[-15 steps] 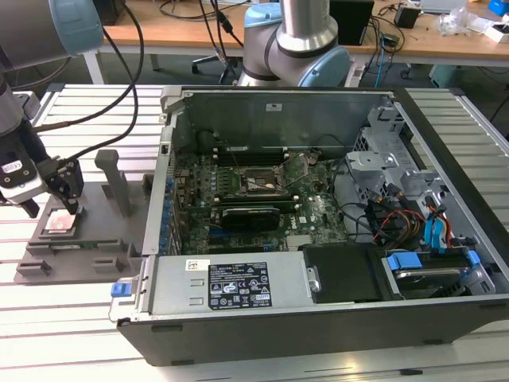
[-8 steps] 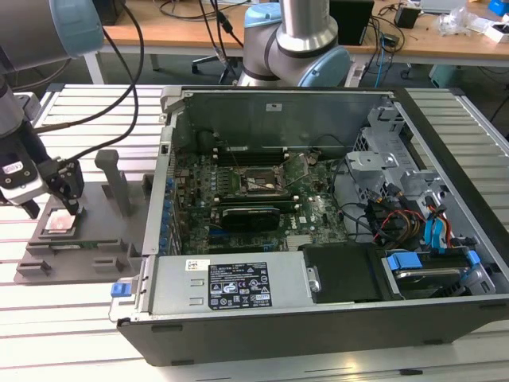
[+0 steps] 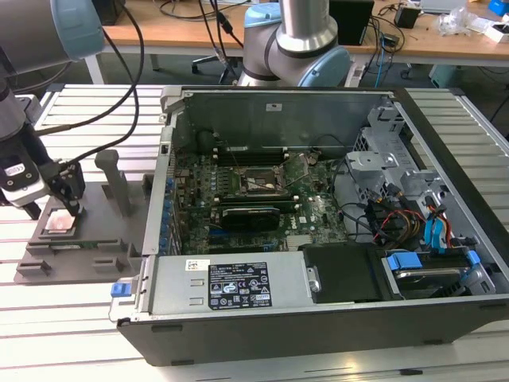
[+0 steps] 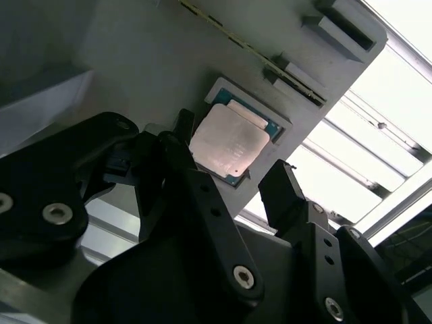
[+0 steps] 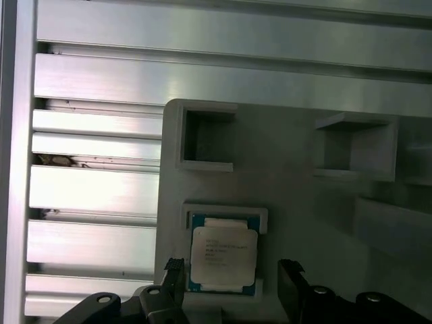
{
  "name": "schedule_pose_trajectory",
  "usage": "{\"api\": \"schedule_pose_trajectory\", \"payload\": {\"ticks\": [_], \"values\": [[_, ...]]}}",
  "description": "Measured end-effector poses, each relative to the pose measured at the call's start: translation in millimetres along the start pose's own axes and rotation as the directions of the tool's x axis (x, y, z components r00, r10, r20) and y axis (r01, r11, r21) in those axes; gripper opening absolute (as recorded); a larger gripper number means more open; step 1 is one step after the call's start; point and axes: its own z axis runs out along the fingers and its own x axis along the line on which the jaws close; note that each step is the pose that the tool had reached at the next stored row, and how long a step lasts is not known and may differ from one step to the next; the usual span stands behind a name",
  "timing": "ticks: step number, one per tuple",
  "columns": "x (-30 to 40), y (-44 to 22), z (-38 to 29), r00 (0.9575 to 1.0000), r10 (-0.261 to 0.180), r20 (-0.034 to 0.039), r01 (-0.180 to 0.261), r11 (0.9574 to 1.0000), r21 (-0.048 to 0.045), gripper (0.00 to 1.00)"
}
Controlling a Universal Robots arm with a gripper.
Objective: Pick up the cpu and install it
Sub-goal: 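Pick up the cpu and move it towards the insertion slot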
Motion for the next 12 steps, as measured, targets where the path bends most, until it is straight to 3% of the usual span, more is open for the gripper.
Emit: {"api": "schedule_pose_trajectory", "payload": {"ticks": [6,12], "values": [[0.1,0.1,4.1,1.0000,-0.001,0.0000,0.001,1.0000,0.0000,0.66],[0.4,0.4,13.7,1.0000,-0.003,0.0000,0.003,1.0000,-0.0001,0.66]]}}
